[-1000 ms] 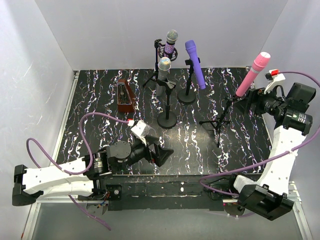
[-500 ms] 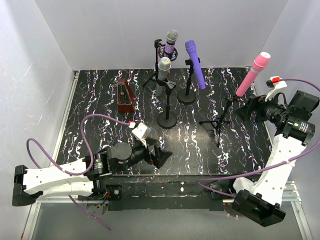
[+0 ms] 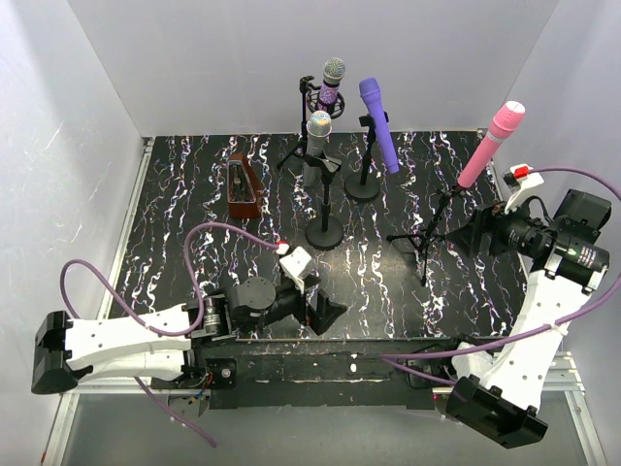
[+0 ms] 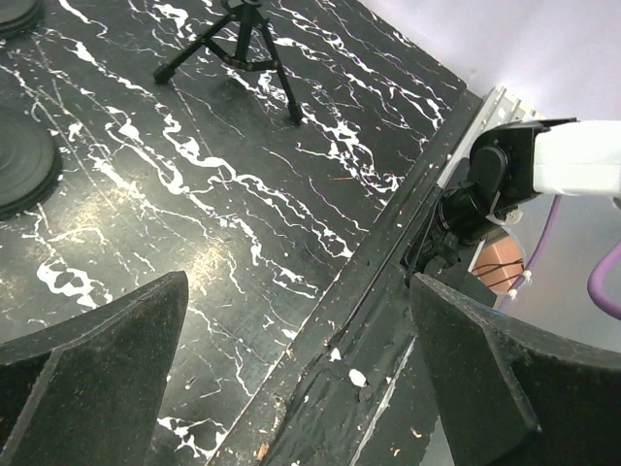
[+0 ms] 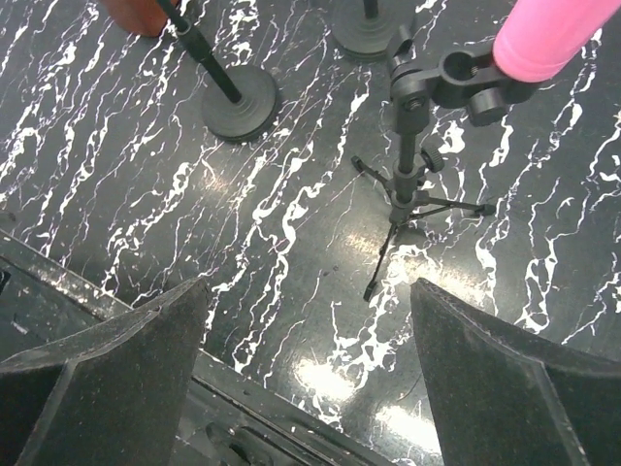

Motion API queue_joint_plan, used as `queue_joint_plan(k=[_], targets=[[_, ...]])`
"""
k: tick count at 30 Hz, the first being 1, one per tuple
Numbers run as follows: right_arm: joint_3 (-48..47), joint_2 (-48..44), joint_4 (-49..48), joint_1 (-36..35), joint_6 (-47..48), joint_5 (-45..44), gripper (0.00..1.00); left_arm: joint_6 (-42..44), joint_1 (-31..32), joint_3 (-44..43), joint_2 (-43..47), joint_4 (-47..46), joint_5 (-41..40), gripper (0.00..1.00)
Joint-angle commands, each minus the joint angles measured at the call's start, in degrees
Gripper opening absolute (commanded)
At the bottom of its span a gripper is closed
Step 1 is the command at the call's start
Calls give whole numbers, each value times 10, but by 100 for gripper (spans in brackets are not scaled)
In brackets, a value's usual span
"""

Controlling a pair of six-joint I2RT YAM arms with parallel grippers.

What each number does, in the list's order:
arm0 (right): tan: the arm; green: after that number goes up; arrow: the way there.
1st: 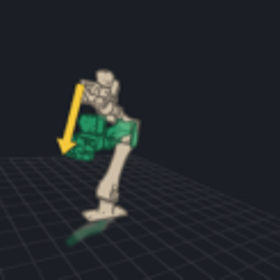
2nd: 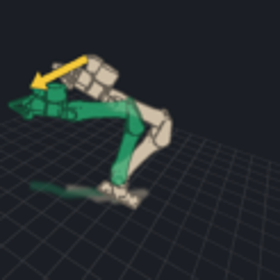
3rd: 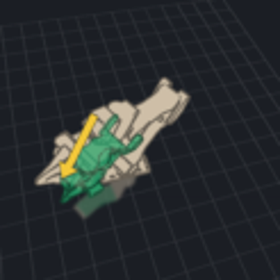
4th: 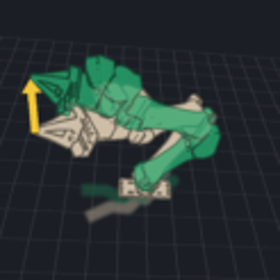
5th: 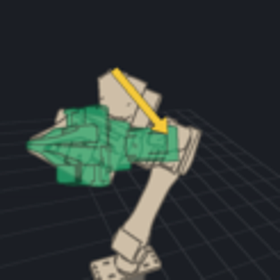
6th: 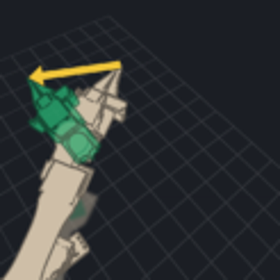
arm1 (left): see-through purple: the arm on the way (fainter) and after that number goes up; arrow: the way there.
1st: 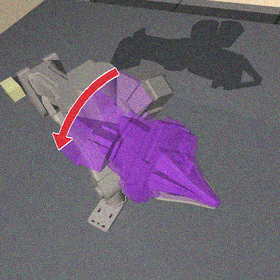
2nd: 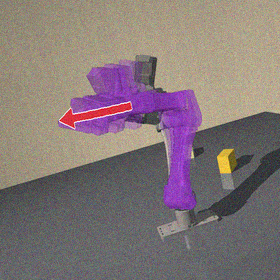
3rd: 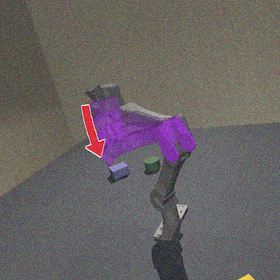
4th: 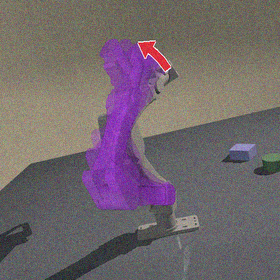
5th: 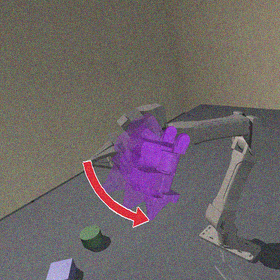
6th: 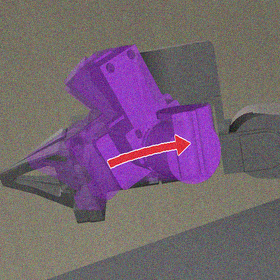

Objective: Attach the microphones to the stand

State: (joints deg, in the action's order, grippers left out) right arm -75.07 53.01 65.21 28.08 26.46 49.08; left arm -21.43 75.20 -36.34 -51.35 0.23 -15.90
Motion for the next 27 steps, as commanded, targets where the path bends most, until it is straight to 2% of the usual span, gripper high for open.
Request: queue_joint_plan(k=[1,18,27], targets=[[14,-9,32,2,29,27,91,33,-1,0,-23,-49,42,98],[65,-44,94,2,110,59,90,141,-1,8,-129,-192,130,98],[92,-61,102,3,142,100,90,160,-1,-18,-196,-211,151,98]])
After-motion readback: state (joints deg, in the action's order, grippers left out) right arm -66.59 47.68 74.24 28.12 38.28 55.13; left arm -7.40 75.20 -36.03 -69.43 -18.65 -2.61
